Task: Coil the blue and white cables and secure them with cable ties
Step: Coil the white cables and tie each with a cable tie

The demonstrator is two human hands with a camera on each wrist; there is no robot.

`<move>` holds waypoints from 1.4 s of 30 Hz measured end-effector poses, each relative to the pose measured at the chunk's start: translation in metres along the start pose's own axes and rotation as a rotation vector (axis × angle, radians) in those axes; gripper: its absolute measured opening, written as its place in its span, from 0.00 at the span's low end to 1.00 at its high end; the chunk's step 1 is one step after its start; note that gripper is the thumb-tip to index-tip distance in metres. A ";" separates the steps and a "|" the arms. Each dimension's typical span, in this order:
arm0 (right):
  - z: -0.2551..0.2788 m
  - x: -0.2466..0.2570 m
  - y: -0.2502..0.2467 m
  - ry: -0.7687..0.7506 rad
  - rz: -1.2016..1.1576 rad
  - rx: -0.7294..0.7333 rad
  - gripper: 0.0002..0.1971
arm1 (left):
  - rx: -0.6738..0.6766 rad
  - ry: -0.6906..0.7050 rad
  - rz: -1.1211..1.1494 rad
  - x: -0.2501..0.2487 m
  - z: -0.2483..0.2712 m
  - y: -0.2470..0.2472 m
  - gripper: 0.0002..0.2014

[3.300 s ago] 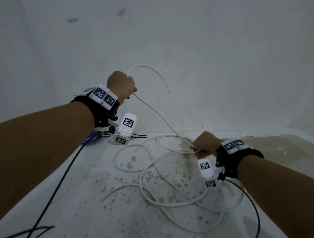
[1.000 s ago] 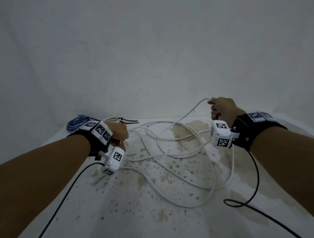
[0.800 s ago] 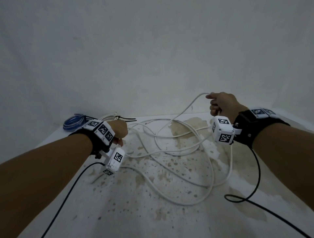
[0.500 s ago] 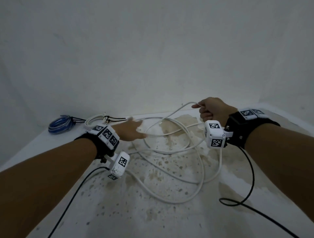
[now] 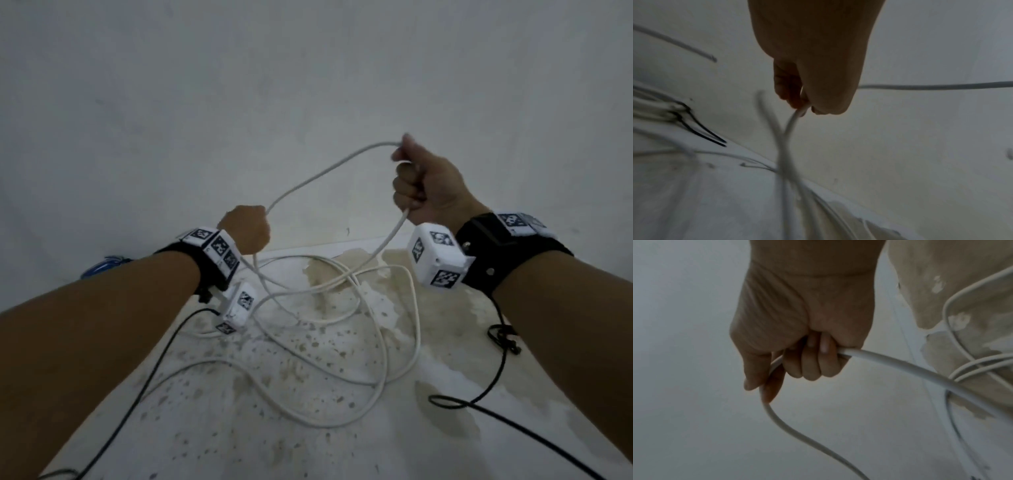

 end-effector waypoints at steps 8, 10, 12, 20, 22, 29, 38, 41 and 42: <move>0.000 0.013 -0.063 -0.098 -0.043 -0.291 0.20 | 0.231 -0.271 -0.039 0.074 0.023 0.000 0.31; -0.002 -0.003 -0.065 -0.063 0.088 -0.298 0.20 | 0.151 -0.306 0.224 0.069 0.013 -0.019 0.25; -0.005 -0.022 -0.067 -0.022 0.254 -0.284 0.18 | -0.066 -0.335 0.520 0.061 0.001 -0.055 0.25; 0.004 -0.077 -0.056 0.084 0.853 -0.156 0.15 | -0.455 -0.155 0.901 0.001 -0.016 -0.192 0.27; 0.008 -0.088 -0.023 0.059 0.880 0.013 0.15 | -0.458 -0.173 0.960 -0.005 -0.020 -0.201 0.27; 0.022 -0.145 0.067 0.075 1.144 0.462 0.06 | -0.490 -0.290 1.069 0.015 -0.008 -0.203 0.26; 0.006 -0.123 0.045 -0.145 1.369 0.203 0.18 | -0.576 -0.446 0.981 0.087 0.014 -0.199 0.27; -0.004 -0.094 0.025 -0.107 1.068 0.016 0.23 | -0.562 -0.443 0.920 0.100 0.020 -0.198 0.28; -0.005 -0.093 0.027 -0.038 0.944 0.059 0.23 | -0.556 -0.447 0.919 0.105 0.021 -0.195 0.28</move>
Point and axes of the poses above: each hand's wrist, its own z-axis away from the middle knuckle, its own y-axis out of the palm, x = y × z, the point moved 10 cm from there along -z, towards the middle knuckle, and after that the axes turned 3 degrees about -x, right-handed, at the moved point
